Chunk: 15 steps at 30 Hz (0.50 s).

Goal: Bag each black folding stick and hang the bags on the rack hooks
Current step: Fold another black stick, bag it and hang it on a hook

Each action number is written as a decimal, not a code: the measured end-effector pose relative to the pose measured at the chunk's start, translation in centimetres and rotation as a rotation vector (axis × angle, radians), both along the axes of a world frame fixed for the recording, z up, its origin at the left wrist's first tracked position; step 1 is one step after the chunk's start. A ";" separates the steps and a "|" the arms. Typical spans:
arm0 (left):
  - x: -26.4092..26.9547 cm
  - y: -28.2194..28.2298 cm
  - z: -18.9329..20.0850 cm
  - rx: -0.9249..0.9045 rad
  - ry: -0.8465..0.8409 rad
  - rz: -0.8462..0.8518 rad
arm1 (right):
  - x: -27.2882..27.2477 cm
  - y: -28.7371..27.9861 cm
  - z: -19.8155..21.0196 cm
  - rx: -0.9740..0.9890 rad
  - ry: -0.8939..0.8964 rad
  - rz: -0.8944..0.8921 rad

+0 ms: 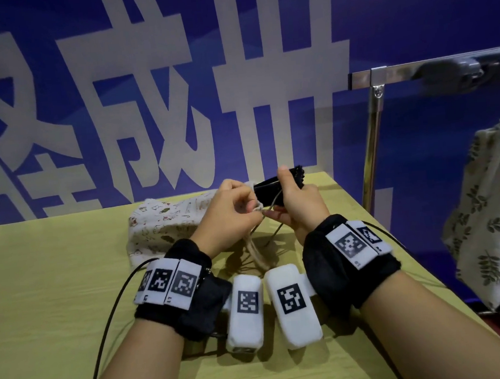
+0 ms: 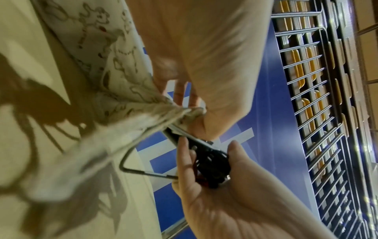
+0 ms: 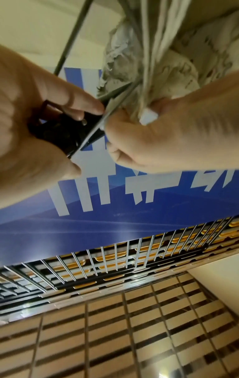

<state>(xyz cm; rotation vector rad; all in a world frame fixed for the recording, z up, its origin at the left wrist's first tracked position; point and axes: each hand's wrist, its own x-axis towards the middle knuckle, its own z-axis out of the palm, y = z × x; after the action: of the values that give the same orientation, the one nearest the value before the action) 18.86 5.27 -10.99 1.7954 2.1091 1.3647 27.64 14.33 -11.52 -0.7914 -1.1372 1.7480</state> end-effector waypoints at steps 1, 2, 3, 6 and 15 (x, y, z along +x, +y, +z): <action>-0.1 0.0 0.0 -0.014 0.017 0.003 | 0.0 -0.2 0.1 -0.027 0.011 0.054; -0.1 0.0 0.0 -0.039 0.010 0.005 | 0.0 -0.5 0.1 -0.043 0.011 0.098; -0.1 0.0 0.0 -0.059 -0.019 0.010 | 0.0 -0.6 0.1 -0.052 0.008 0.135; -0.5 0.2 0.0 -0.046 -0.061 0.077 | 0.5 -0.7 0.2 -0.038 -0.006 0.204; -1.6 -0.4 0.1 -0.353 0.096 0.315 | 0.9 -1.3 0.4 0.130 -0.094 0.218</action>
<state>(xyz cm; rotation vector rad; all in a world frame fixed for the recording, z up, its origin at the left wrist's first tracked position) 17.28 4.91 -10.94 1.4656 2.5710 0.8850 28.59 13.08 -11.13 -0.6980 -1.4307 1.8073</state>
